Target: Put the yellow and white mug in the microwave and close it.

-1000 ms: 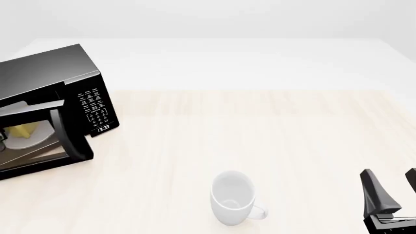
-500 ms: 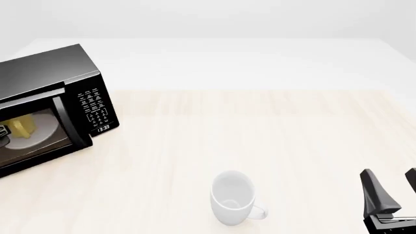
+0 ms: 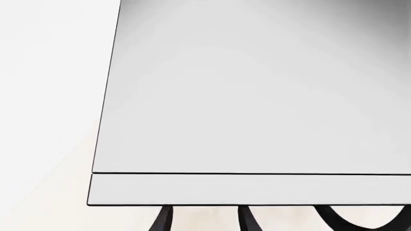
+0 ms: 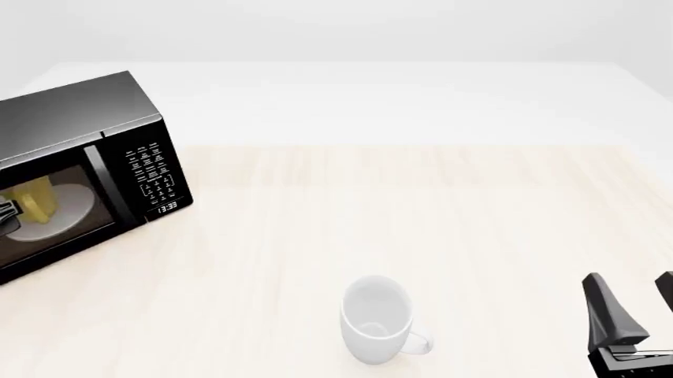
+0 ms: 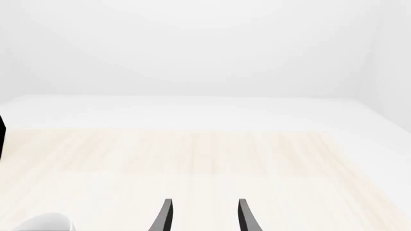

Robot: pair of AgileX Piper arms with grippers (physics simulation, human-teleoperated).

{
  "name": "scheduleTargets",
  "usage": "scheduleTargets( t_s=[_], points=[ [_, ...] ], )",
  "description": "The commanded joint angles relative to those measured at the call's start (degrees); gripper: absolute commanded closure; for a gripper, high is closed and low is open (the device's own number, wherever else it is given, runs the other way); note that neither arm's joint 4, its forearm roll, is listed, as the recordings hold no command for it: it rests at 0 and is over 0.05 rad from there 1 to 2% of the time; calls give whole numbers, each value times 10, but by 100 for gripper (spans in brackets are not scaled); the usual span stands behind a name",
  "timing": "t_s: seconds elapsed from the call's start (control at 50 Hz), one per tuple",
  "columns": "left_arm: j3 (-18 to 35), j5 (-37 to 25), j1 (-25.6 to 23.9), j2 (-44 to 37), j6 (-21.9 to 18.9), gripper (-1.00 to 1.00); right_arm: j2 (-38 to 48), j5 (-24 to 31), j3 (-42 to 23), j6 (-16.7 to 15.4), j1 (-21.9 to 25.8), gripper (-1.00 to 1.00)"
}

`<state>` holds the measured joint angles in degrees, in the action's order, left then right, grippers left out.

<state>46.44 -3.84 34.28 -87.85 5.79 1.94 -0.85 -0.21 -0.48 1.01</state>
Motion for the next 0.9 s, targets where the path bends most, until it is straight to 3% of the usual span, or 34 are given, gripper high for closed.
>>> scheduleTargets(
  t_s=[0.02, 0.24, 0.36, 0.58, 0.9],
  points=[
    [18, -1, 46, -25, 14, -100, 0, 0, 0, 0, 0, -100],
    [11, -4, 48, -15, 27, -100, 0, 0, 0, 0, 0, -100],
    [-6, -4, 20, 7, 22, -100, 0, 0, 0, 0, 0, -100],
    [-48, -20, 20, 63, 18, -100, 1, -1, 0, 0, 0, -100],
    [-54, -69, -5, 168, 35, -100, 1, 0, 0, 0, 1, -100]
  ],
)
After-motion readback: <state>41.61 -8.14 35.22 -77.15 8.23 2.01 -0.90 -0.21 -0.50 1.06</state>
